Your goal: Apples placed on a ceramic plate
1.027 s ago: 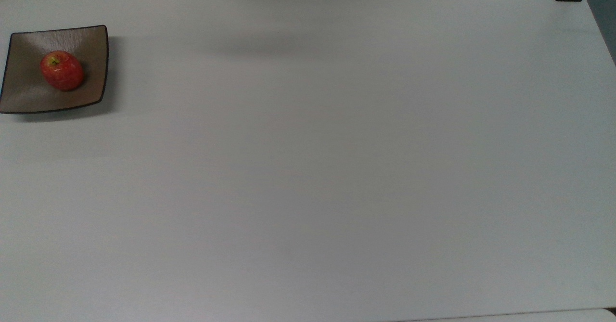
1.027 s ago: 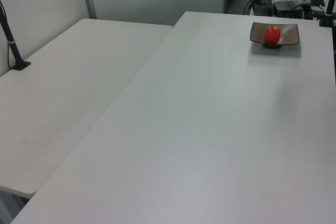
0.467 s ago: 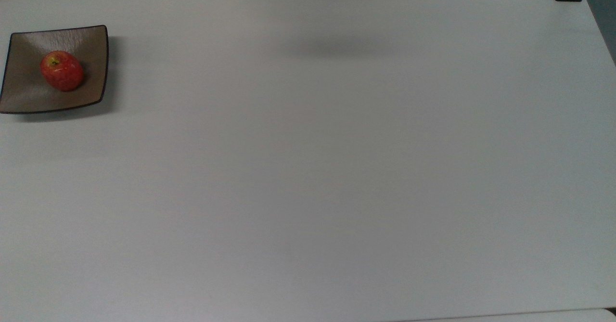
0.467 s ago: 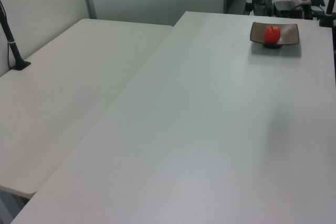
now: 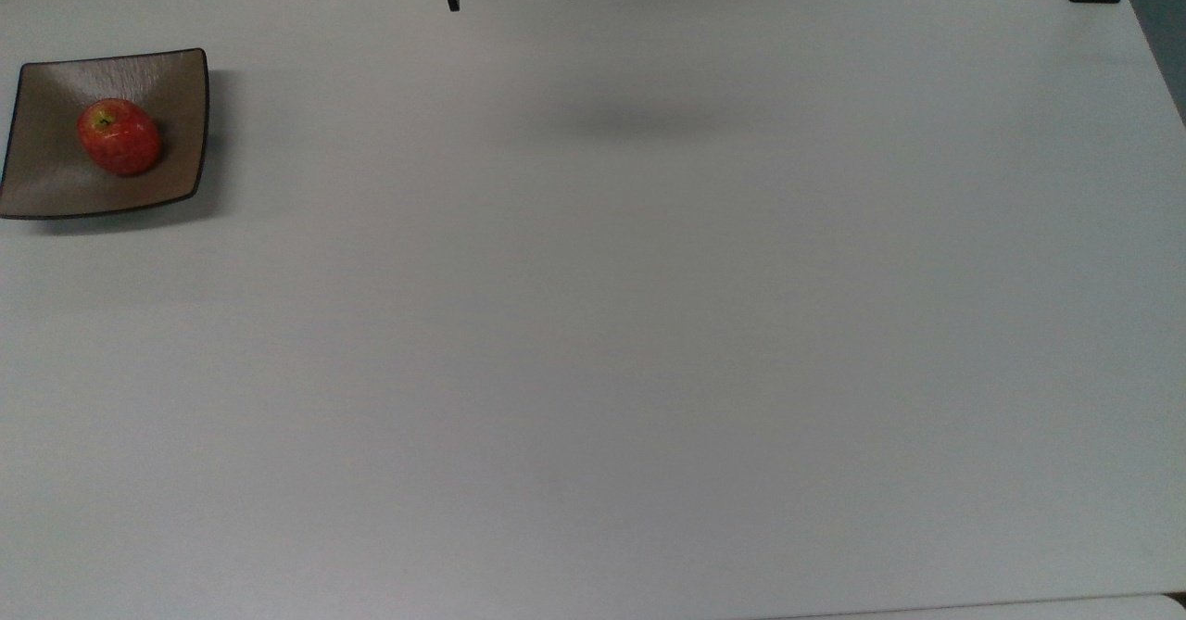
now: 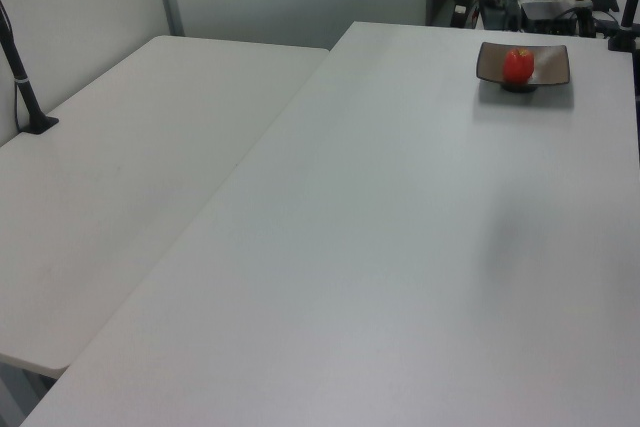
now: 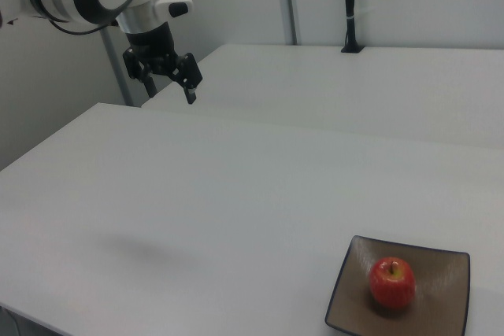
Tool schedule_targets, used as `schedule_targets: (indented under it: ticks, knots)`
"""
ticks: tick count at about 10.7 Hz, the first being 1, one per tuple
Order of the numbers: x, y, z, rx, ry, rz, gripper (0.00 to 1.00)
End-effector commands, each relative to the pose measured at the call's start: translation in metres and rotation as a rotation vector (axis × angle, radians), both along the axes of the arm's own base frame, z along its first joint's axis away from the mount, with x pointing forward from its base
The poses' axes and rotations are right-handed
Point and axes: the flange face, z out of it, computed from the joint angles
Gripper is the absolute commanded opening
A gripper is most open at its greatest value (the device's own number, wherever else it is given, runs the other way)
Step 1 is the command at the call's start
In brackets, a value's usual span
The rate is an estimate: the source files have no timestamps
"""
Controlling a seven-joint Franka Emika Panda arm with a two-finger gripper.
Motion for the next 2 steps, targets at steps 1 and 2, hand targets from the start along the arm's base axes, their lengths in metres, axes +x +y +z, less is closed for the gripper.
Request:
schedule_targets:
  ticks: [1,2]
  knots:
    - [-0.0028,-0.0047,0.0003,-0.002,-0.012,0.026,1.00]
    - [-0.0032,-0.0048,-0.0002,-0.004,-0.008,0.027,1.00]
